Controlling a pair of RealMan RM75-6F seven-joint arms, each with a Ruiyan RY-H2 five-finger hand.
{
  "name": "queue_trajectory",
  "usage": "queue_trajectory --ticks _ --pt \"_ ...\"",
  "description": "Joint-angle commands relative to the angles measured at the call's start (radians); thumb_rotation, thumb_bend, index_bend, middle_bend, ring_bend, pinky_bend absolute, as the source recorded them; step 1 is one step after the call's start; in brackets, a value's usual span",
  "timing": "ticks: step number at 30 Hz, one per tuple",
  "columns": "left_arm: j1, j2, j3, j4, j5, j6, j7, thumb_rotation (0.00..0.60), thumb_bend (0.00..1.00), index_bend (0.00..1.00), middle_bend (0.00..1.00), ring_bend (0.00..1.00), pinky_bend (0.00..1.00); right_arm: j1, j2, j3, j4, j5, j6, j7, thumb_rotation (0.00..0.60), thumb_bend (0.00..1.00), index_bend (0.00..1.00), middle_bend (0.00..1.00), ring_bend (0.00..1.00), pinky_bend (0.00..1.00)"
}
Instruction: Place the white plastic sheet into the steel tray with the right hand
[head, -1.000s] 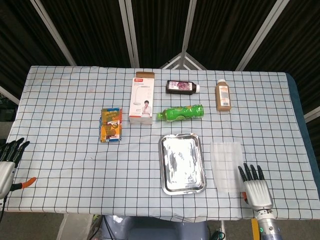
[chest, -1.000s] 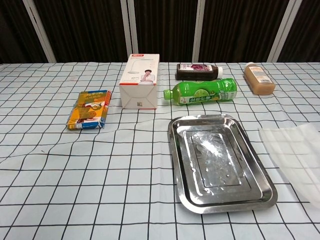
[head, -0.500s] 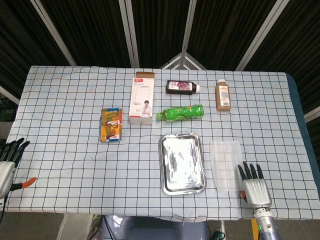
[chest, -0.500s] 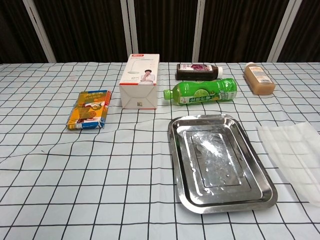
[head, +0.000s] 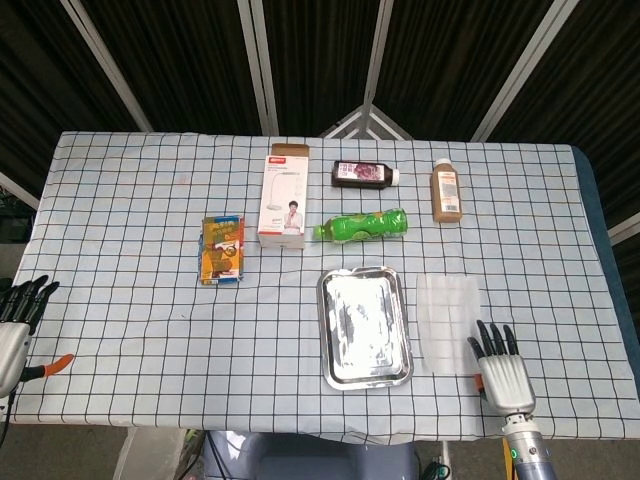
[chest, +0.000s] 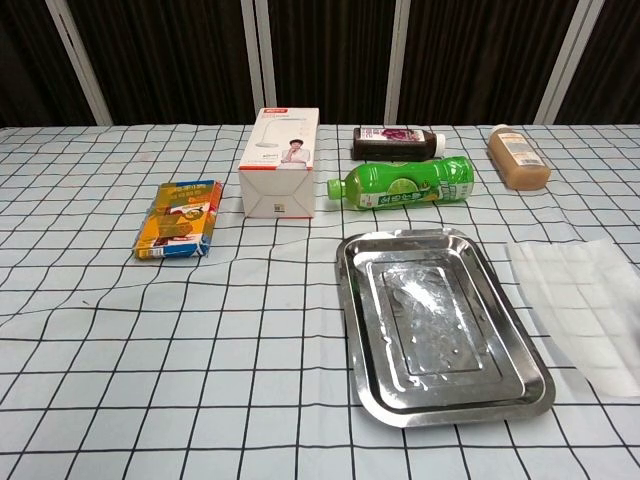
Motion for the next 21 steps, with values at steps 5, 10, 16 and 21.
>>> queue_trajectory --ticks 5,10,16,21 --pt "0.0 0.001 -0.002 -0.002 -0.003 0.001 -0.01 0.6 0.0 0.0 0.0 0.0 0.0 0.009 -0.022 0.009 0.02 -0.029 0.019 0.043 0.6 0.51 0.35 0.1 0.03 0.01" --pt "-0.001 0.0 -0.002 -0.002 -0.002 -0.002 -0.015 0.6 0.0 0.0 0.0 0.0 0.0 0.011 -0.04 0.013 0.044 -0.081 0.065 0.116 0.6 0.52 0.57 0.19 0.09 0.06" --pt "0.0 0.001 -0.002 -0.002 -0.001 0.0 -0.019 0.6 0.0 0.0 0.0 0.0 0.0 0.012 -0.044 0.017 0.045 -0.119 0.103 0.175 0.6 0.52 0.71 0.26 0.12 0.08" --pt "-0.001 0.002 -0.002 -0.002 0.001 0.001 -0.021 0.6 0.0 0.0 0.0 0.0 0.0 0.012 -0.03 0.024 0.009 -0.134 0.125 0.198 0.6 0.52 0.71 0.27 0.12 0.08"
